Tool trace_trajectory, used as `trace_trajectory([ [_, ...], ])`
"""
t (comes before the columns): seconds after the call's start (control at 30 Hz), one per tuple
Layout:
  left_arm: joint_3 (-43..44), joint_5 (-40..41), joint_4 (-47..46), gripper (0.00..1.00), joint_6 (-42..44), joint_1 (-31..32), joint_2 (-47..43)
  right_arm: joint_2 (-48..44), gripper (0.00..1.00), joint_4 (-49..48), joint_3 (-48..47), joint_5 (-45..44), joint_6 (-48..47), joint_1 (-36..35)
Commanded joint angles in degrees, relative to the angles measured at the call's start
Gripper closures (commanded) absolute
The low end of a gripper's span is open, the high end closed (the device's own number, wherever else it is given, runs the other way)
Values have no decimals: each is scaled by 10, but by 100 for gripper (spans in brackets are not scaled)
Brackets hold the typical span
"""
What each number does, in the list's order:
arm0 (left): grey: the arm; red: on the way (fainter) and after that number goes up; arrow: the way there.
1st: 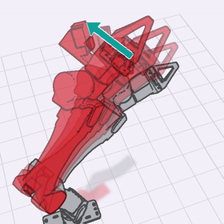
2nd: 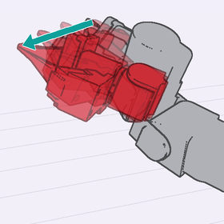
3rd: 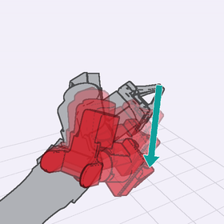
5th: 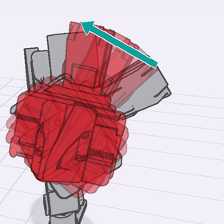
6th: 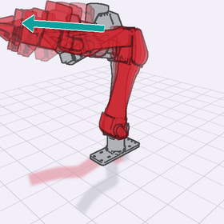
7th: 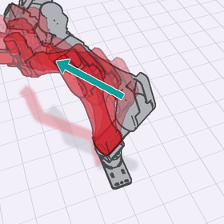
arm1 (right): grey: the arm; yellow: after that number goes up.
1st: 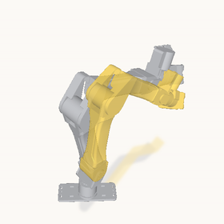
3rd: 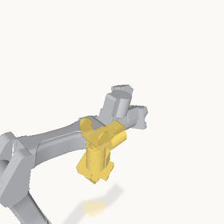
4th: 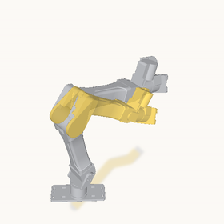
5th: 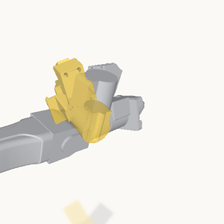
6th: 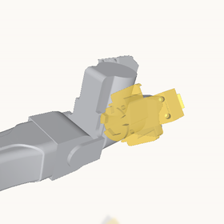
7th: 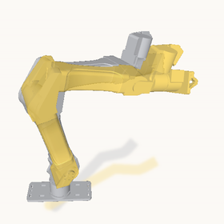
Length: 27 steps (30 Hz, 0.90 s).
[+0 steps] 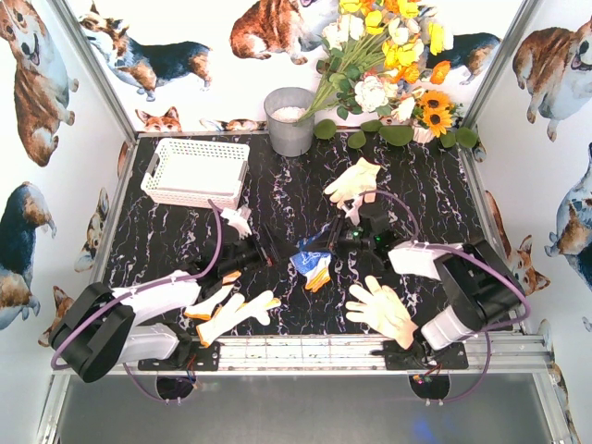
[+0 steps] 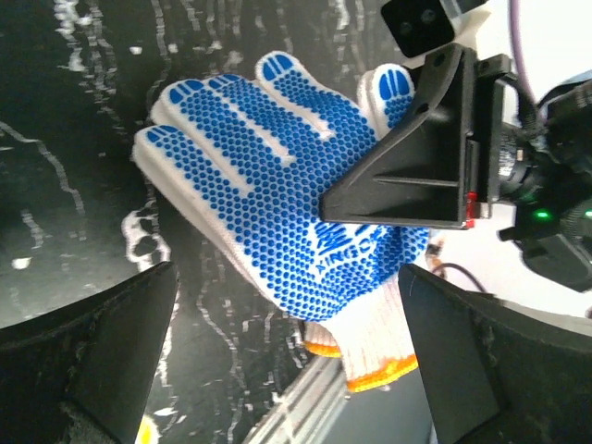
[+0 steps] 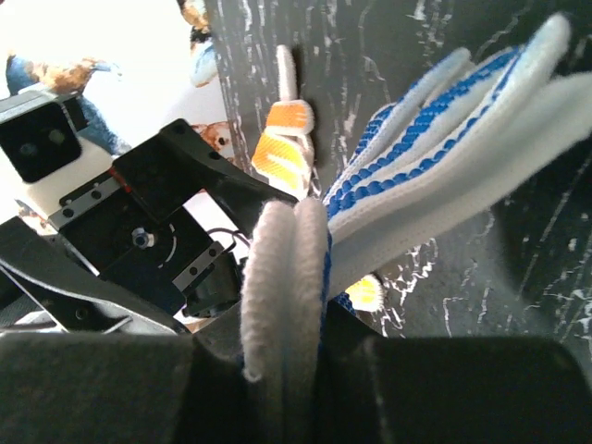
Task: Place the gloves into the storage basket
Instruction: Pick up the glove from the center of the board.
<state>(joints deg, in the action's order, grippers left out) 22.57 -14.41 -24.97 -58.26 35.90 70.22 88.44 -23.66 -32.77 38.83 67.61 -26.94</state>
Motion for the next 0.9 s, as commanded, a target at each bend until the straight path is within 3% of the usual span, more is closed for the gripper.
trace_trajectory([
  [0.0, 1, -44, -89, 0, -62, -12, 2, -51, 100, -11, -32, 6, -5, 3],
  [0.37, -11, -88, -197, 0, -159, -29, 3, -119, 100, 17, -74, 14, 1, 5],
  [0.87, 15, -107, -347, 0, -245, -30, 61, -124, 100, -79, -87, 74, 66, 2],
])
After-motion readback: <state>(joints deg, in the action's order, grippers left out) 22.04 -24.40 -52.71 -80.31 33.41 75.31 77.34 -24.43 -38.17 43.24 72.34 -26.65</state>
